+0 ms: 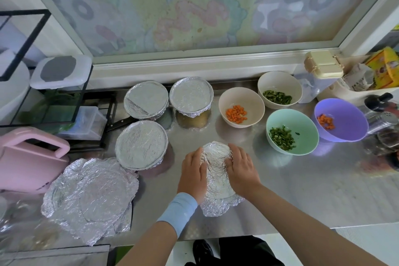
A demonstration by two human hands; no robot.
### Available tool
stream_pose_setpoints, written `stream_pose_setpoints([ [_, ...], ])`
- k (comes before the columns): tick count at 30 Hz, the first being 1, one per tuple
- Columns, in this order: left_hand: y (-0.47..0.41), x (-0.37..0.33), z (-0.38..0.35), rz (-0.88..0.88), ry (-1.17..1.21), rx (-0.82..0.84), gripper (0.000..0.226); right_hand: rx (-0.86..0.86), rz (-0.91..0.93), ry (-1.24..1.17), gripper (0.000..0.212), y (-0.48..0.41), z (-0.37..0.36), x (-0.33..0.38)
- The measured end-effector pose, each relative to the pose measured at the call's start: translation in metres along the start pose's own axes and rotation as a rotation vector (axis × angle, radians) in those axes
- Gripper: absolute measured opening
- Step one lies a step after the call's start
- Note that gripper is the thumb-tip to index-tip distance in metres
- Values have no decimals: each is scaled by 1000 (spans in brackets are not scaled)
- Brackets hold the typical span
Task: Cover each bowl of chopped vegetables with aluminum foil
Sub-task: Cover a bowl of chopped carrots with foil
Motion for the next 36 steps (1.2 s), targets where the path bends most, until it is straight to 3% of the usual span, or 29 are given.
stream_pose_setpoints([
  [3, 3, 5, -2, -16, -90, 14, 51, 113, 40, -15, 53, -5, -2, -1],
  [7, -2, -19, -5, -262, -468, 73, 59, 282, -8, -174, 55, -10, 3, -7],
  [11, 3, -34, -32, -456, -656, 307, 69, 180, -138, -334, 54, -9, 25, -26],
  [15, 4, -21, -35, -326, -677, 293, 76, 207, -285, -442, 66, 10, 8, -43],
  [20, 12, -11, -29, -75, -614, 178, 81, 191, -467, -466, 58, 22, -8, -70],
  [25, 22, -18, -21, 34, -555, 106, 74, 69, -482, -510, 40, 7, 11, -71],
  [29, 2, -33, 3, -61, -485, -27, 55, 43, -441, -485, 38, -1, 19, -66],
  [32, -25, -25, 4, -80, -372, 70, 50, -8, -422, -334, 50, 5, 26, -61],
  [36, -27, -10, -5, -30, -224, 121, 49, -317, -42, 153, 55, 31, 48, -6],
])
Point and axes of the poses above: each hand's wrist, its own y-axis away from the middle knuckle, its own z-axis out of the back of the hand, x = y × z, the point moved 10 cm from there along -y, towards the middle knuckle, and after that the axes turned 7 degrees about y, right-handed, at the moved point
